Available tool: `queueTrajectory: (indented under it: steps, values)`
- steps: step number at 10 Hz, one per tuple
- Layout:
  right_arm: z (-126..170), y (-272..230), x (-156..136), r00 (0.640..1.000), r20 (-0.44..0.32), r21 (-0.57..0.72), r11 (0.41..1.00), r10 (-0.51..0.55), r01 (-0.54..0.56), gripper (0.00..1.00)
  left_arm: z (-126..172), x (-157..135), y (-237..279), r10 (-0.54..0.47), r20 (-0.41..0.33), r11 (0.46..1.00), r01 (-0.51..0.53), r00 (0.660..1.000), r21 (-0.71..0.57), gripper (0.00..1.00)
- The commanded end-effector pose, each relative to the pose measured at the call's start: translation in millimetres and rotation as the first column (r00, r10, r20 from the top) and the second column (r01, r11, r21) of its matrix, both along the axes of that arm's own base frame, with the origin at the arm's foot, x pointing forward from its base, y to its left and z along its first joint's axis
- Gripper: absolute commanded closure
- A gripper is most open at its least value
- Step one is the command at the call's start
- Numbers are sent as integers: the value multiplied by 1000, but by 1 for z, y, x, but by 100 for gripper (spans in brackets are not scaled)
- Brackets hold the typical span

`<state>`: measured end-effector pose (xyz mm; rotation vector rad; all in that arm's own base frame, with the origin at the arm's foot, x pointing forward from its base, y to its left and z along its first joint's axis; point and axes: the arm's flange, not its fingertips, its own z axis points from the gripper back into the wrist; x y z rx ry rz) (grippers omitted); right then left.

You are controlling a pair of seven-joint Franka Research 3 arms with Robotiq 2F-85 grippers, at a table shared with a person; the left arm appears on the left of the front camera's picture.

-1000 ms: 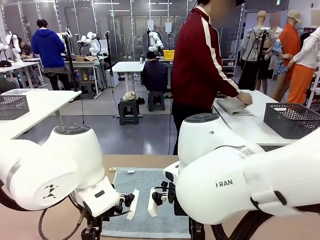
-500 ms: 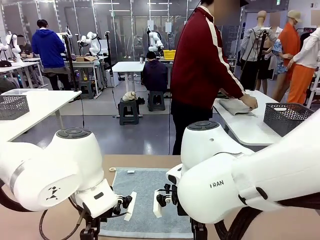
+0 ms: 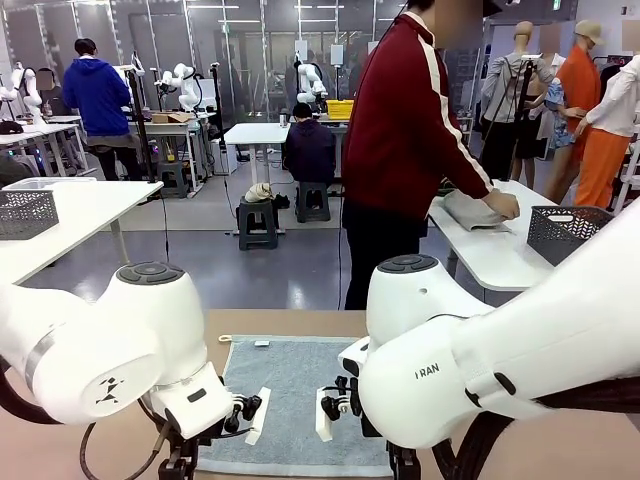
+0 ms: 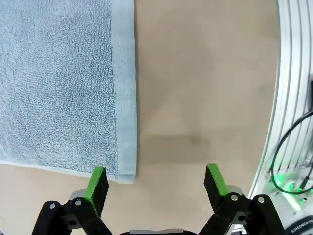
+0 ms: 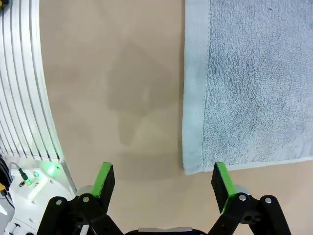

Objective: Fold the towels and place them in the basket.
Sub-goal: When a person lays out a Towel with hook on the table, fold it in half twice.

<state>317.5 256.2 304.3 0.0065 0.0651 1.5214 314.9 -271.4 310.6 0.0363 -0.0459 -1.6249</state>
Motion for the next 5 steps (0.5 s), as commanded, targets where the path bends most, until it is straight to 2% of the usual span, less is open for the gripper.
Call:
queueTrajectory:
  steps: [1,5]
  values:
    - [-21,-30,-25,1000,20,6,1000,9,-9,0,-20,-25,32,-31,30,1000,31,999,-4,0]
    - [-26,-33,-22,1000,22,10,1000,1,-1,0,-26,-20,35,-28,33,1000,28,999,-9,0]
